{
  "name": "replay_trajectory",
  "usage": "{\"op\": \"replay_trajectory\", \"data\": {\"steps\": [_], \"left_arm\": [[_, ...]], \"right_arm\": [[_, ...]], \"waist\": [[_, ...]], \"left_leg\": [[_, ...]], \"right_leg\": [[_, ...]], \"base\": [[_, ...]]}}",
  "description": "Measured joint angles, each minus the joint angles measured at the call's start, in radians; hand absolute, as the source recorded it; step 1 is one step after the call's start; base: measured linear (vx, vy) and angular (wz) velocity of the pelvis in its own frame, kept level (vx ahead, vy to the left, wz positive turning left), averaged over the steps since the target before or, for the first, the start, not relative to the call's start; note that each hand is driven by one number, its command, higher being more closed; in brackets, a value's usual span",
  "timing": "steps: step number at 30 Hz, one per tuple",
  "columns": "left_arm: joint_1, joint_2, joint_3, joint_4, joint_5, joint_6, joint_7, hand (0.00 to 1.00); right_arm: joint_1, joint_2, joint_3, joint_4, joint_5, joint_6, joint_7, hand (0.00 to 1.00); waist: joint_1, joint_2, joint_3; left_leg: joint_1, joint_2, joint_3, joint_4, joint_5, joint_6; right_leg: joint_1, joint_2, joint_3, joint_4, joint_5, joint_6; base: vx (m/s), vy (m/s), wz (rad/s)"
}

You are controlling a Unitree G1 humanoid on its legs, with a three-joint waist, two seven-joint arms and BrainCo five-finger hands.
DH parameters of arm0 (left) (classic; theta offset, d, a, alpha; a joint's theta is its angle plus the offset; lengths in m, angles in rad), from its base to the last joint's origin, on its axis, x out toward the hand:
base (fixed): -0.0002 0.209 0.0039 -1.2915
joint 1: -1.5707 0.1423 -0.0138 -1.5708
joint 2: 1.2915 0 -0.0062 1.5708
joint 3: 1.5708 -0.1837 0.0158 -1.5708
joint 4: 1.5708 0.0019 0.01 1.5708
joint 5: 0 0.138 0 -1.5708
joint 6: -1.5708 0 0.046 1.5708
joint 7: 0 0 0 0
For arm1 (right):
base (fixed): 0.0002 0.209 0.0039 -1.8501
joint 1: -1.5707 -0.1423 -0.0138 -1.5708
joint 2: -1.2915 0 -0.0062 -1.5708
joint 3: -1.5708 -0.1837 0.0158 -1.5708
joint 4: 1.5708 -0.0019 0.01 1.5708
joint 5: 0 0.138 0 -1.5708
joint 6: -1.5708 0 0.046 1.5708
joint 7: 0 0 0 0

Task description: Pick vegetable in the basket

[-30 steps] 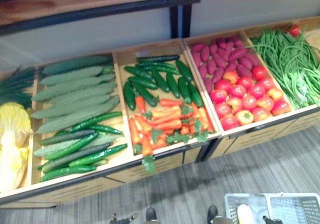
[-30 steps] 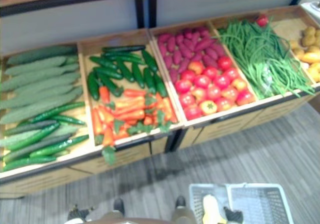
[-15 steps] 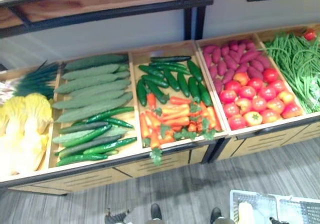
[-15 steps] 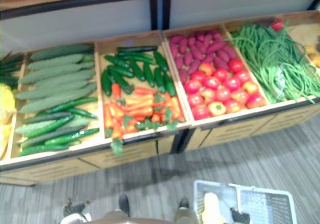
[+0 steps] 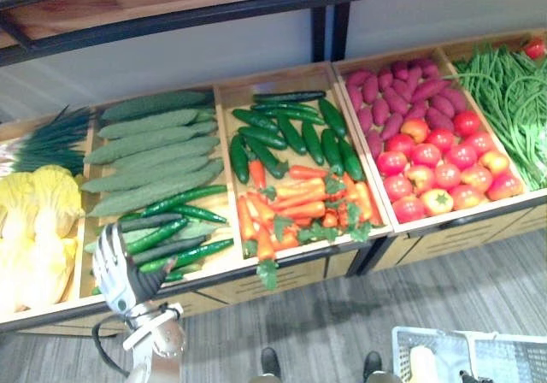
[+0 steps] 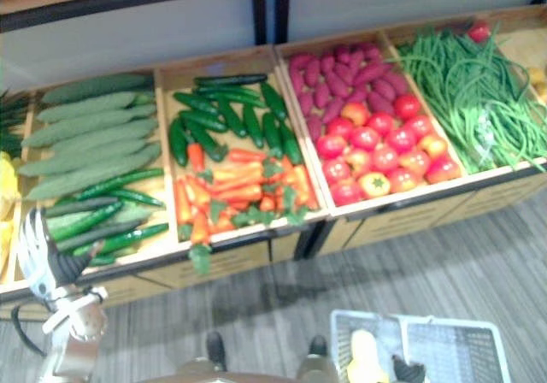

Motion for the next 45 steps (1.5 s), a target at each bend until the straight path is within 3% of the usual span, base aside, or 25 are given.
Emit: {"op": "replay_trajectory", "data": {"steps": [4,10,14,19,25,29,40,45], "left_arm": [[-0.034,0.14,-0.056,-0.05,0.036,-0.071,-0.089,0.0],[-0.147,0.327,-0.21,-0.035,0.047,-0.113,-0.226,0.0],[-0.198,0.356,-0.278,0.048,0.044,-0.143,-0.284,0.0],[-0.333,0.423,-0.427,0.173,-0.068,-0.182,-0.445,0.0],[-0.436,0.424,-0.487,0.232,-0.179,-0.186,-0.529,0.0],[-0.466,0.421,-0.487,0.269,-0.191,-0.177,-0.535,0.0],[-0.498,0.303,-0.422,0.372,-0.312,-0.133,-0.535,0.0],[-0.498,0.284,-0.382,0.408,-0.351,-0.129,-0.539,0.0]], "right_arm": [[-0.029,-0.035,0.021,-0.002,0.0,-0.003,0.006,1.0],[-0.049,-0.087,0.052,-0.018,-0.021,-0.011,0.028,1.0],[-0.066,-0.104,0.082,-0.058,-0.039,-0.011,0.044,1.0],[-0.064,-0.112,0.086,-0.1,-0.059,0.001,0.07,1.0],[-0.044,-0.113,0.087,-0.143,-0.058,0.014,0.071,1.0],[-0.044,-0.114,0.103,-0.173,-0.059,0.015,0.071,1.0],[-0.043,-0.104,0.105,-0.208,-0.058,0.018,0.071,1.0],[-0.044,-0.101,0.105,-0.208,-0.058,0.022,0.071,1.0]], "waist": [[-0.023,0.001,0.0],[-0.034,0.017,0.003],[-0.051,0.024,0.005],[-0.078,0.034,0.009],[-0.083,0.046,0.017],[-0.102,0.049,0.019],[-0.102,0.06,0.026],[-0.102,0.059,0.034]], "left_leg": [[0.018,-0.001,0.011,0.0,0.0,0.0],[0.029,0.001,0.046,0.0,-0.008,0.001],[0.027,0.001,0.093,0.0,-0.015,-0.001],[0.024,0.002,0.136,-0.002,-0.016,-0.003],[0.022,0.005,0.171,0.0,-0.019,-0.007],[0.022,0.007,0.181,0.0,-0.019,-0.007],[0.013,0.008,0.199,0.0,-0.02,-0.008],[0.013,0.009,0.203,0.0,-0.021,-0.009]], "right_leg": [[0.016,0.001,0.009,-0.012,0.0,-0.001],[0.008,0.006,0.041,-0.019,0.014,-0.005],[-0.024,0.01,0.091,-0.038,0.037,-0.005],[-0.049,0.015,0.131,-0.047,0.052,-0.001],[-0.076,0.022,0.164,-0.045,0.063,-0.004],[-0.08,0.024,0.17,-0.045,0.063,-0.004],[-0.109,0.026,0.189,-0.028,0.064,-0.004],[-0.112,0.028,0.193,-0.03,0.065,-0.004]], "base": [[0.06,-0.012,-0.07],[-0.02,-0.001,-0.14],[-0.06,0.011,-0.41],[-0.02,-0.002,-0.22],[0.04,-0.005,-0.19],[0.02,-0.007,-0.05],[0.0,-0.003,-0.03],[0.0,-0.002,-0.01]]}}
